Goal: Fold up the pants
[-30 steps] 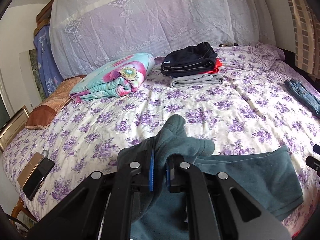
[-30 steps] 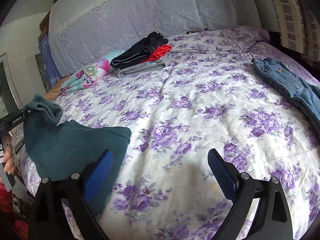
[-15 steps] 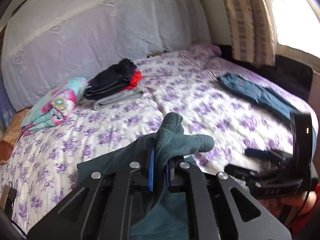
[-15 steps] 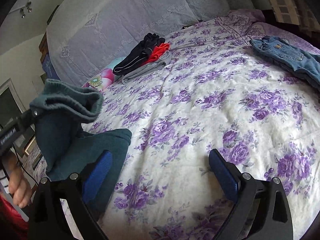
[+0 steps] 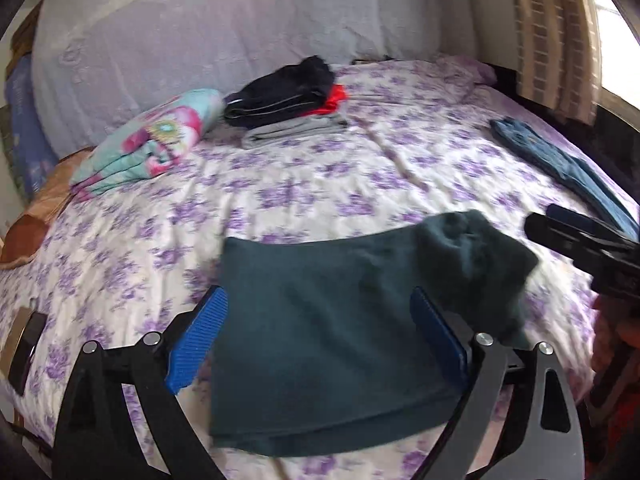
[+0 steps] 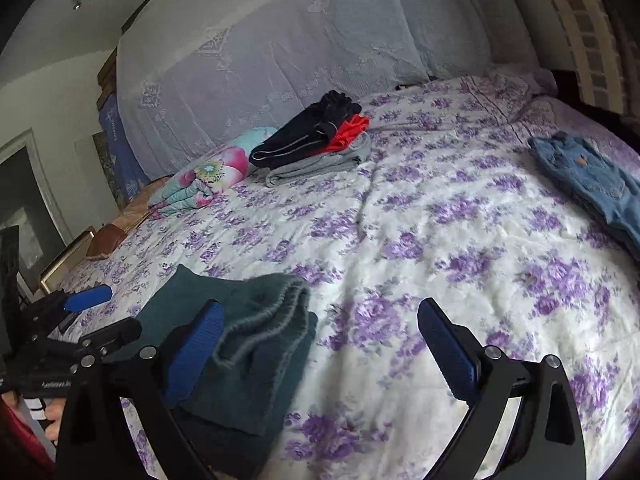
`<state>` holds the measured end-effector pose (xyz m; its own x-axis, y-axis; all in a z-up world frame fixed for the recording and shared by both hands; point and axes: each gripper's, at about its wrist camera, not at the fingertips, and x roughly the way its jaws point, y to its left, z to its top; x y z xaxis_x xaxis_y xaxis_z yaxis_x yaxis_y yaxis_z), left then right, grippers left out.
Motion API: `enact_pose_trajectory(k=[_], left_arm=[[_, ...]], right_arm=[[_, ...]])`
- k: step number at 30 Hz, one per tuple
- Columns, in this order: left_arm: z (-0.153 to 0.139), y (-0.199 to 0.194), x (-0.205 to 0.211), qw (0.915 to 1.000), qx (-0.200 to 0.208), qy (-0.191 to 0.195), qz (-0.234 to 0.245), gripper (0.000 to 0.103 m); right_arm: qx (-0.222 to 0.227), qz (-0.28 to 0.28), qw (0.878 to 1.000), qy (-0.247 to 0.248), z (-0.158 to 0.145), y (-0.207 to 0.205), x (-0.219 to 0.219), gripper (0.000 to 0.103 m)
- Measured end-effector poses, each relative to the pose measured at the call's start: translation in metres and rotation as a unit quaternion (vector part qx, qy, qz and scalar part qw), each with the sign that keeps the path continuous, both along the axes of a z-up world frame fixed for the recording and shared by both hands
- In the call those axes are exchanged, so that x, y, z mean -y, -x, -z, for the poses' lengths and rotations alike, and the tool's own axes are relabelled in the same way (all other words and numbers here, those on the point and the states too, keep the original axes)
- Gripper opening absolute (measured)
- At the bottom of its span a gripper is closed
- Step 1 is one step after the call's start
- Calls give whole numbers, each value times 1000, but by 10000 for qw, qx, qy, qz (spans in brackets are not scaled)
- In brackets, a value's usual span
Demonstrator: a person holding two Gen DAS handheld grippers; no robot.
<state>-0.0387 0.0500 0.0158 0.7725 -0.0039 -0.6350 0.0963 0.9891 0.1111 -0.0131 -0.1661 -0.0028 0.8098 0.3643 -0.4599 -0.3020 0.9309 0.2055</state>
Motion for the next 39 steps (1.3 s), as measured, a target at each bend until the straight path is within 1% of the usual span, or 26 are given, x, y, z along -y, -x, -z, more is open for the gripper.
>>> enact_pose_trajectory(k=[1, 2, 3, 5, 6, 8, 9, 11, 13, 15, 18, 21, 23, 25, 26, 28, 29, 30, 31, 32, 33, 34, 35, 36, 37, 39], left_arm=[[3, -8, -11, 9997, -117, -16, -227, 90], [10, -14, -19, 9989, -259, -37, -377, 90], [18, -20, -26, 9980, -411, -113, -464, 90], [36, -25, -30, 9953, -576, -448, -638, 90], [46, -26, -32, 9938, -643, -614, -673, 91], [58, -24, -36, 9942, -634, -577, -645, 93], [60, -22, -39, 9947, -554, -496, -710, 95], [58, -21, -40, 9952, -537, -409, -708, 95], [53, -21, -44, 9957, -564, -296, -668, 95], [51, -20, -48, 9961, -625, -128, -607, 94], [50, -17, -53, 9962, -650, -17, -587, 94], [51, -16, -54, 9963, -670, 31, -538, 94], [52, -17, -54, 9962, -722, 105, -475, 94], [55, -21, -54, 9951, -870, 324, -327, 94], [58, -24, -54, 9937, -974, 508, -197, 94], [65, -29, -53, 9903, -1139, 796, -11, 87], [67, -32, -54, 9882, -1200, 950, 43, 85], [69, -34, -56, 9864, -1228, 1090, 62, 82], [69, -35, -56, 9851, -1248, 1182, 109, 75], [68, -36, -56, 9846, -1249, 1215, 152, 71], [66, -35, -54, 9854, -1214, 1180, 171, 59], [63, -34, -51, 9870, -1157, 1097, 203, 44], [59, -33, -47, 9896, -1070, 936, 196, 37], [54, -31, -43, 9926, -954, 725, 182, 26], [51, -30, -40, 9944, -855, 587, 189, 18], [40, -30, -39, 9953, -728, 586, 270, 12]], right_arm=[[78, -95, 9995, 287, -4, 0, -13, 98], [53, -156, 9974, 698, -4, -1, -25, 98], [-87, -192, 9922, 1227, 2, -4, -37, 98], [-611, -270, 9764, 2054, 29, -10, -47, 98], [-858, -321, 9718, 2175, 44, -11, -43, 98], [-1117, -306, 9822, 1478, 51, -10, -22, 98], [-1253, -288, 9836, 1261, 51, -10, -16, 98], [-1142, -274, 9875, 1053, 44, -4, -13, 98], [-1225, -473, 9902, 474, 38, -4, -8, 98], [-1452, -702, 9866, -247, 36, -8, 0, 98], [-1702, -848, 9785, -793, 38, -16, 3, 98], [-1971, -978, 9689, -1132, 45, -26, 2, 98], [-2138, -1008, 9639, -1226, 49, -37, -2, 98], [-2251, -1107, 9598, -1261, 52, -47, -9, 98], [-2302, -1150, 9581, -1258, 54, -51, -13, 98], [-2358, -1227, 9565, -1200, 55, -60, -20, 99], [-2337, -1258, 9574, -1137, 56, -63, -23, 97], [-2313, -1278, 9585, -1068, 56, -66, -26, 91], [-2292, -1254, 9603, -982, 57, -68, -29, 88], [-2241, -1220, 9626, -913, 56, -69, -29, 78], [-2197, -1208, 9641, -873, 56, -70, -29, 57], [-2205, -1292, 9619, -974, 57, -72, -27, 50], [-2210, -1359, 9594, -1102, 58, -72, -25, 39], [-2155, -1396, 9602, -1096, 56, -70, -27, 35], [-2040, -1424, 9634, -1001, 51, -66, -28, 33], [-1807, -1504, 9672, -959, 37, -63, -30, 29]])
